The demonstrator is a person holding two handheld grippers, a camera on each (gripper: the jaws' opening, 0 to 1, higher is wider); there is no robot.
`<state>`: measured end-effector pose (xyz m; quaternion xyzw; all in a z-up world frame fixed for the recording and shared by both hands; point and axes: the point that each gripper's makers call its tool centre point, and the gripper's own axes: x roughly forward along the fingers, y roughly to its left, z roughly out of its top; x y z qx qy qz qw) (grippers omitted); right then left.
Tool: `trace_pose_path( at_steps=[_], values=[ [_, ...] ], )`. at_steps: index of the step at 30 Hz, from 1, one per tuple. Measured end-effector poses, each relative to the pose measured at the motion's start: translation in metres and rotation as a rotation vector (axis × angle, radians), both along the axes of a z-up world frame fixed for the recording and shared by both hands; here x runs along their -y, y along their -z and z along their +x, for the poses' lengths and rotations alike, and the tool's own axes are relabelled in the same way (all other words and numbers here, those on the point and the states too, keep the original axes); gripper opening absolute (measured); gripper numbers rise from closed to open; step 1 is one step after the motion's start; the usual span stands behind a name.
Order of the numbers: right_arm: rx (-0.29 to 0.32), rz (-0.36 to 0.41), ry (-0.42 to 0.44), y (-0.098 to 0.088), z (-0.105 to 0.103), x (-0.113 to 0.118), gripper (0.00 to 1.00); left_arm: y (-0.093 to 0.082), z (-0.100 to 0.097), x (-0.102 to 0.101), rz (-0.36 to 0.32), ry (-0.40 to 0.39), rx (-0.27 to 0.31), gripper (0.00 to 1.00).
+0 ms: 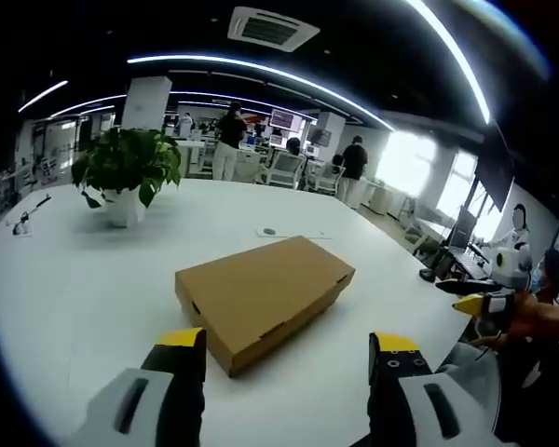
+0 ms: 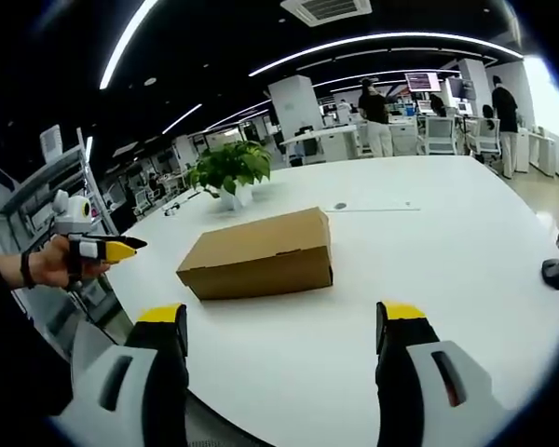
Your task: Operate the shoe box by opening the lid, removing the specified soft item, and placing it in the target area until the item is outside and the box remains undamaged.
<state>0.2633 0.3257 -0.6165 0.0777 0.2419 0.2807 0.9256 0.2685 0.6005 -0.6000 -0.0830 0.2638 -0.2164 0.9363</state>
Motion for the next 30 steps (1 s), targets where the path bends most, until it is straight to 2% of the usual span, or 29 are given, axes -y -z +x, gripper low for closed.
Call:
trace_pose_path(
  at_steps=[6, 30],
  values=[
    [0.005, 0.019, 0.004, -0.0010, -0.0002, -0.0002, 0.78, -0.0019, -0.0002, 0.0016, -0.010, -0.004, 0.002, 0.72],
    [-0.002, 0.014, -0.011, 0.0004, -0.0017, -0.0056, 0.77, 0.0009, -0.0033, 0.0003, -0.025, -0.011, -0.003, 0.72]
  ],
)
